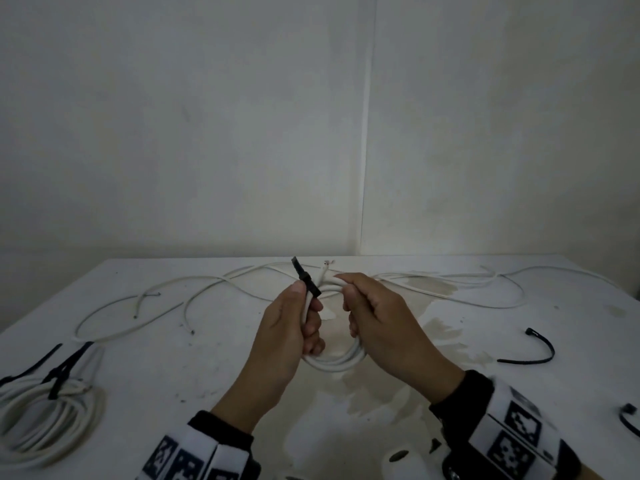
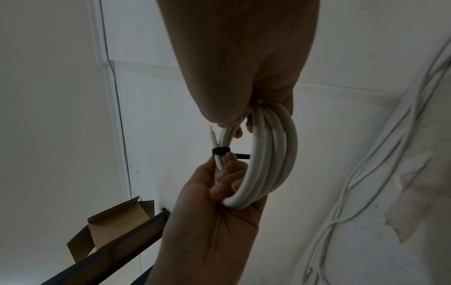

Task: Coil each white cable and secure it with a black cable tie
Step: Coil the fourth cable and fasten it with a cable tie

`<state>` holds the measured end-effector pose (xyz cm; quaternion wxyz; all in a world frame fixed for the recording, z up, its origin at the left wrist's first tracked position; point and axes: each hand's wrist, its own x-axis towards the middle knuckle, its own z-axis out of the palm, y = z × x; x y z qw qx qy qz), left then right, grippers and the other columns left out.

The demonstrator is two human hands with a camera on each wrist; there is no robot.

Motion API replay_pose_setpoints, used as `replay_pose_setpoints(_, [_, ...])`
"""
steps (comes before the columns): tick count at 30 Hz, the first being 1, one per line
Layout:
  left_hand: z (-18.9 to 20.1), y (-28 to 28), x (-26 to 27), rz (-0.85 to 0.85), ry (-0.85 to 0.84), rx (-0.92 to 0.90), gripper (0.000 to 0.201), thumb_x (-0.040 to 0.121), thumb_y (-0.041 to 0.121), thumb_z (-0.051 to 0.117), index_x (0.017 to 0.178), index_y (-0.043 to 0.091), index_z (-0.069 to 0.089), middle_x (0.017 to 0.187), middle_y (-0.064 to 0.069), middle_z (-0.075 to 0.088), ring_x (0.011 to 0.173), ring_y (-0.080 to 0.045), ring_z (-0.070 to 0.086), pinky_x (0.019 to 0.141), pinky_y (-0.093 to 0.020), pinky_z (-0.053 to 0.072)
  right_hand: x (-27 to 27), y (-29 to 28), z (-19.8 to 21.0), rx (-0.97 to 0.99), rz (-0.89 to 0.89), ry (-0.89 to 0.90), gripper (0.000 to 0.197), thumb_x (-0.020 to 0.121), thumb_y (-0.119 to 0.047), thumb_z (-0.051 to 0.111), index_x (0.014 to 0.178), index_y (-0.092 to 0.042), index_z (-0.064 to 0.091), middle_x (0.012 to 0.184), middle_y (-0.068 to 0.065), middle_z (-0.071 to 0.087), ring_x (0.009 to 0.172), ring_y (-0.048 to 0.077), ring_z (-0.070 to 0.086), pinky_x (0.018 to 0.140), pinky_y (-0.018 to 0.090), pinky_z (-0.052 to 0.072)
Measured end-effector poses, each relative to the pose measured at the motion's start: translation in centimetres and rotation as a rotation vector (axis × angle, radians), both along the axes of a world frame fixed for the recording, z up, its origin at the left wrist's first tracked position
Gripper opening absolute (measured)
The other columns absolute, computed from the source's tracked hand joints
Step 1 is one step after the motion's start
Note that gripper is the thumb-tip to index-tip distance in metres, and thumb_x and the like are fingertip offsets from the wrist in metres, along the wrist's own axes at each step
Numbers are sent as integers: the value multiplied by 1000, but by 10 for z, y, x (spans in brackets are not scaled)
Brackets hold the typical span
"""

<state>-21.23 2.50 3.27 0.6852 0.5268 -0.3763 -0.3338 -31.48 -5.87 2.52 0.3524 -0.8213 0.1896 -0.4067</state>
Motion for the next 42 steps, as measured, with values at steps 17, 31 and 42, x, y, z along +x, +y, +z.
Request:
replay_pose_setpoints(17, [-13, 34, 49, 89, -431, 98, 34, 96, 13, 41, 128, 23, 49, 76, 5, 63, 70, 0, 62, 68, -16, 53, 45, 13, -11, 188, -49, -98, 28, 97, -16, 40, 109, -36, 56, 84, -5, 51, 62, 0, 49, 70, 17, 39])
replay_pose_setpoints(31, [-21, 58, 87, 320, -516, 152, 28, 95, 14, 45, 118, 23, 58, 70, 6, 63, 63, -3, 63, 71, -24, 53, 68, 39, -13, 521, 210, 93, 44, 97, -33, 33, 141, -28, 30, 128, -17, 48, 112, -5, 50, 108, 26, 33])
replay_pose_setpoints(42, [-43, 112, 144, 369, -328, 343, 23, 95, 7, 43, 106, 20, 58, 70, -4, 59, 62, -13, 61, 77, -40, 53, 87, 36, -29, 449, 169, 371, 62, 79, -60, 32, 135, -32, 39, 135, -14, 42, 124, 3, 39, 110, 27, 27])
